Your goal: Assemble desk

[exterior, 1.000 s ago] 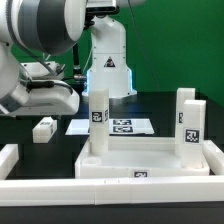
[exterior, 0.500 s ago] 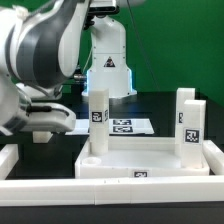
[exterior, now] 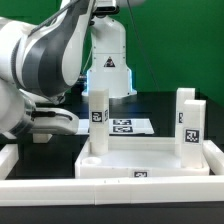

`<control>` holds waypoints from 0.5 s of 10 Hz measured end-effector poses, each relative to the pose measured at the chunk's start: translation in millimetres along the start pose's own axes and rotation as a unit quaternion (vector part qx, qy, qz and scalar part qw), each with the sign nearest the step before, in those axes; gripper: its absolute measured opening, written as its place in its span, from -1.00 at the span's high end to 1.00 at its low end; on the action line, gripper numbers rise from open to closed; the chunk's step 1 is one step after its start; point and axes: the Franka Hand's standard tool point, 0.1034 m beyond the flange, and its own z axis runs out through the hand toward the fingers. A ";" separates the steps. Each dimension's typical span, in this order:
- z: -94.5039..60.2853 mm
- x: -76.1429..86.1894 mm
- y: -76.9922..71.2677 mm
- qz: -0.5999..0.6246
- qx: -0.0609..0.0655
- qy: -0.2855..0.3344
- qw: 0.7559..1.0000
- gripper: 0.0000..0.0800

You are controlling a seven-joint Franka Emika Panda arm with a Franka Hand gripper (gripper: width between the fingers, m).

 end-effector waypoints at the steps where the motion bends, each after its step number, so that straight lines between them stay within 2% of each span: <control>1: 0.0 -0.1 0.1 0.000 0.000 0.000 1.000 0.29; 5: 0.0 -0.1 0.4 0.000 0.000 0.000 1.000 0.29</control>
Offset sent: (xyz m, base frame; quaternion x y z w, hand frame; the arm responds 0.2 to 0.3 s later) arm 0.0000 0.0000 0.0000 0.0000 0.0000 0.0000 1.0000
